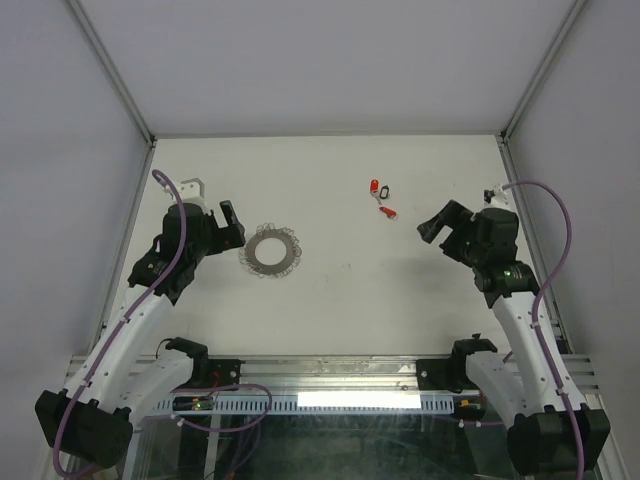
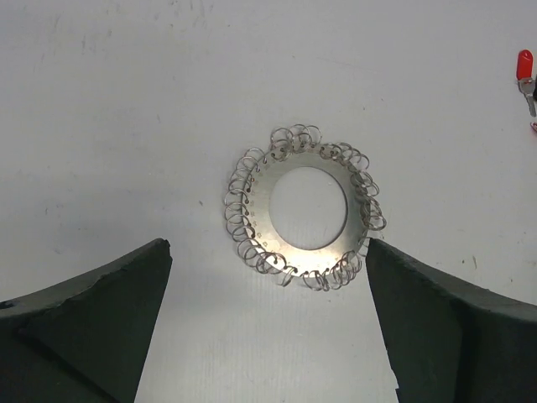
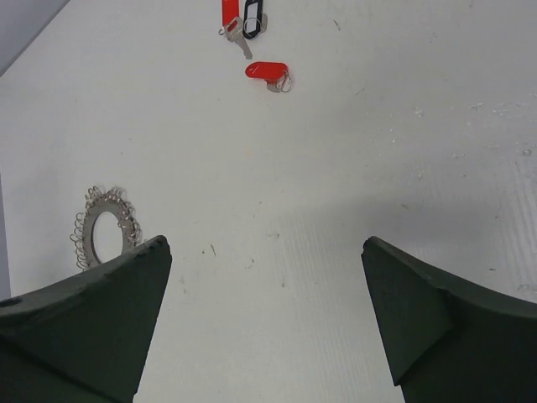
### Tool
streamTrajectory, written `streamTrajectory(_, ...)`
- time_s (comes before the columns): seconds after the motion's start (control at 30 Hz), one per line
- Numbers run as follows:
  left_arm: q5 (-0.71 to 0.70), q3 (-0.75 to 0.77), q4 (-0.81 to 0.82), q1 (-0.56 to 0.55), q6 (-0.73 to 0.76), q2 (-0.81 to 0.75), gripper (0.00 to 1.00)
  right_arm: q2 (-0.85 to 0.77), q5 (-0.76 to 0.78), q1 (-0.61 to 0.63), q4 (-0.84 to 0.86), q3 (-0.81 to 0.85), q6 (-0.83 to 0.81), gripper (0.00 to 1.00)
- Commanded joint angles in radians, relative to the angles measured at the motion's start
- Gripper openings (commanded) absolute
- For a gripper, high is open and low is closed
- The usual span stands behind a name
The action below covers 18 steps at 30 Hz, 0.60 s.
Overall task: Put the keys on the keyring
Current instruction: Move the keyring to the center of the board.
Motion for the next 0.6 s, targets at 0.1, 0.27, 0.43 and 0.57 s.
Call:
streamTrajectory(0.1,0.008,0.021,0.043,-0.009,0.027,-0.019,0.99,-0.051,0.073,-0.004,-0.074,0.007,0.018,1.0)
streamTrajectory(0.27,0.03,0.012,0.055,-0.01,0.057,-0.027,0.99,-0.038,0.097,-0.005,-0.096,0.011,0.007,1.0)
streamTrajectory(0.43,0.068,0.035,0.054,-0.009,0.124,0.019,0.99,0.005,-0.048,-0.004,-0.083,0.019,-0.043,1.0)
streamTrajectory(0.57,0.136,0.056,0.061,-0.011,0.148,0.068,0.99,0.048,-0.147,-0.005,-0.094,0.043,-0.071,0.99)
